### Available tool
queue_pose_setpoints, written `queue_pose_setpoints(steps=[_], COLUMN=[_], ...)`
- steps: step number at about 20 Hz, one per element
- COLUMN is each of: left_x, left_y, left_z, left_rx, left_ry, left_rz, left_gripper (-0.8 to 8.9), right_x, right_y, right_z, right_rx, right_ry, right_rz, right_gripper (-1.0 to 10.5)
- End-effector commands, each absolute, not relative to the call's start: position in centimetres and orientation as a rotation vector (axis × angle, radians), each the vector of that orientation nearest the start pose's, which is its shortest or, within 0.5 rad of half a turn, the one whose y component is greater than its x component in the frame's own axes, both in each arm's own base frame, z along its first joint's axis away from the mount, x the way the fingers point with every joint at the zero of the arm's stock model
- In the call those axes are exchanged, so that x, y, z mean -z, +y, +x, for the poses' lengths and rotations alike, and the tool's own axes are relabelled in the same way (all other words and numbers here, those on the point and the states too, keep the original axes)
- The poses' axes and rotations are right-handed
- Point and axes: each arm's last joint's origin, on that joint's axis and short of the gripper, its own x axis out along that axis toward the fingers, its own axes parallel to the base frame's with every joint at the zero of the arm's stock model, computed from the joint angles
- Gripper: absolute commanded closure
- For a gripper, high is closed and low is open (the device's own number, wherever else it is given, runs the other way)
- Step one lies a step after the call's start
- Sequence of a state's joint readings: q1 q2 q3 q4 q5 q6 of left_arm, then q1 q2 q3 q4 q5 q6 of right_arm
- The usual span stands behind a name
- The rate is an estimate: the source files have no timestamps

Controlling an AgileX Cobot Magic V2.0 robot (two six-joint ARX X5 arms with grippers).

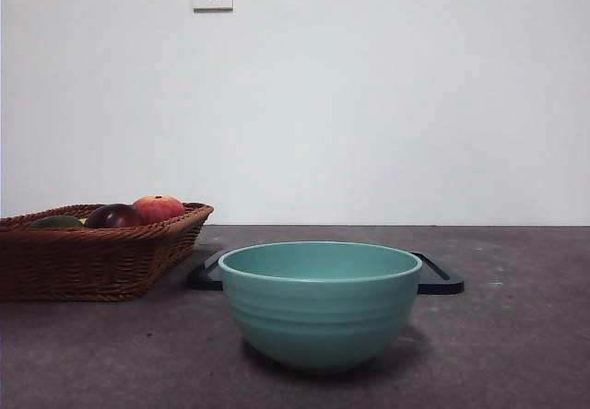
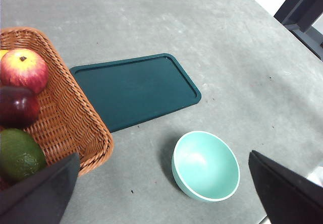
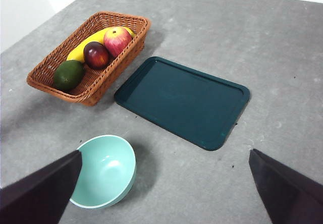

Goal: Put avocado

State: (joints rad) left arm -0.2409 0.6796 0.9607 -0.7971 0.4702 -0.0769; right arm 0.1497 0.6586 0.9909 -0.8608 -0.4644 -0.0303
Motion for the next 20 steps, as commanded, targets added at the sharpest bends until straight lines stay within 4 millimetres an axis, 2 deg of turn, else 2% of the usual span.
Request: queue_pose_setpoints(steps=[1,4,7,13,17,20], left_x=[-35.5,-35.3,-35.2,-34.1,-31.6,-29.1], left_y=[-4.0,-4.1,-4.2,-5.4,-6.5,-7.1], left_z=[10.8,11.0,12.7,19.3,24.2,27.4], left_rx=[0.678,0.657,0.528,0.335,0.302,0.264], left_ry=[0.537,0.605,0.765,0.978,1.109,1.187], left_rz=[-0.144,-0.194,-0.183,-0.11,-0.06,-0.008], left_gripper=[1.26,1.28,1.3,1.3,1.3,1.3], right_x=[-35.9,-35.9,-35.9,-35.9,-35.9,-35.9], right_y=[2.9,2.9,2.9,2.9,2.9,2.9], right_z=[10.1,10.1,10.1,10.1,10.1,10.1], right_rx=[-0.614,-0.614,-0.618,-0.621,-0.621,-0.621], right_ry=[0.501,0.5,0.5,0.5,0.5,0.5], right_rz=[0.043,0.043,0.044,0.044,0.044,0.044], right_gripper=[2.9,2.9,2.9,2.9,2.9,2.9])
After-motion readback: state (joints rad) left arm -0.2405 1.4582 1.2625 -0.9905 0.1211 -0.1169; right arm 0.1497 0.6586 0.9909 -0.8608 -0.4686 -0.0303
